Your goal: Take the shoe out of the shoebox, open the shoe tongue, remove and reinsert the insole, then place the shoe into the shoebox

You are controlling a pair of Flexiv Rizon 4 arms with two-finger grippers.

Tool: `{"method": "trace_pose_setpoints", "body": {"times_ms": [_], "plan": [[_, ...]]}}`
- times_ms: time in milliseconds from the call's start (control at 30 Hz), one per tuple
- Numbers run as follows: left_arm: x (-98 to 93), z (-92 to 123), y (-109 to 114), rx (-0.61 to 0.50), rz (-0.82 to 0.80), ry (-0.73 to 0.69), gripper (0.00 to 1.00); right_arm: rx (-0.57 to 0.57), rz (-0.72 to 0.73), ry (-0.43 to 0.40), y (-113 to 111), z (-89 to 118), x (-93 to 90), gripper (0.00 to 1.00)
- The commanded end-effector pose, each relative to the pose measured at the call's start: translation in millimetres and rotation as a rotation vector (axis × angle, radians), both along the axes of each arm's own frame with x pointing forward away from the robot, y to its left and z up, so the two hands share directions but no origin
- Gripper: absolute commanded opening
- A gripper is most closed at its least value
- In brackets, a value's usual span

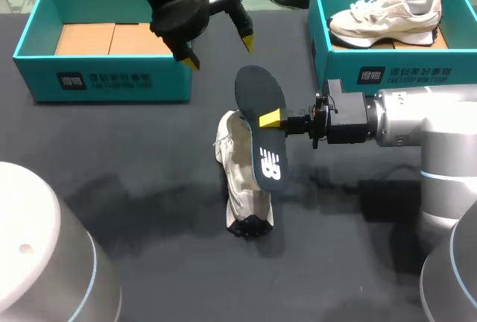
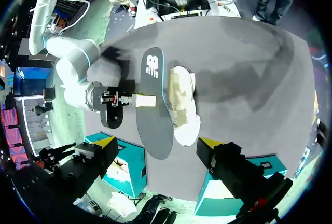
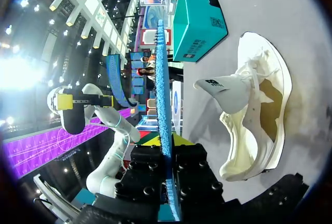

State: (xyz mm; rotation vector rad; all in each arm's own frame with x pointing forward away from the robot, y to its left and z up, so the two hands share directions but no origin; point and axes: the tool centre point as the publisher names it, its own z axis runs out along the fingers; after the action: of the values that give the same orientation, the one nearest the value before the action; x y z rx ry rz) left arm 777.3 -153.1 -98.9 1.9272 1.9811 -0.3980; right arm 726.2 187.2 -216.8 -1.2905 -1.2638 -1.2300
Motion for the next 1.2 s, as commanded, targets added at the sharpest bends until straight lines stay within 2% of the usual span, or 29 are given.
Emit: {"method": "trace_pose_setpoints", "body": {"times_ms": [33,133,167,300,500,900,1033,1200], "plan": [[-3.7,-5,5,-0.388,-0.007,-0.034,1.0,-0.001,-0.001,0.0,0,0,-0.8,0.0],[-3.7,-5,5,-0.388,-0.007,-0.034,1.0,-0.001,-0.001,0.0,0,0,-0.8,0.0],[-1.6,-11,3,-0.397,-0.021,-0.026,1.0,-0.001,-0.001,0.0,0,0,-0.8,0.0],[-1.5,-21,10,-0.604,-0.059,0.058,1.0,-0.001,-0.001,0.0,0,0,-0.8,0.0],[-5.6,-35,16,-0.746,-0.055,0.087,1.0,-0.001,-0.001,0.0,0,0,-0.8,0.0],[-7.6,-36,14,-0.752,-0.076,0.098,1.0,-0.001,-0.001,0.0,0,0,-0.8,0.0],[-17.5,-61,7,-0.78,-0.095,0.039,1.0,-0.001,-0.001,0.0,0,0,-0.8,0.0],[-26.6,-77,5,-0.868,-0.101,0.009,1.0,0.016,-0.054,0.014,2,5,-0.7,0.0]]}}
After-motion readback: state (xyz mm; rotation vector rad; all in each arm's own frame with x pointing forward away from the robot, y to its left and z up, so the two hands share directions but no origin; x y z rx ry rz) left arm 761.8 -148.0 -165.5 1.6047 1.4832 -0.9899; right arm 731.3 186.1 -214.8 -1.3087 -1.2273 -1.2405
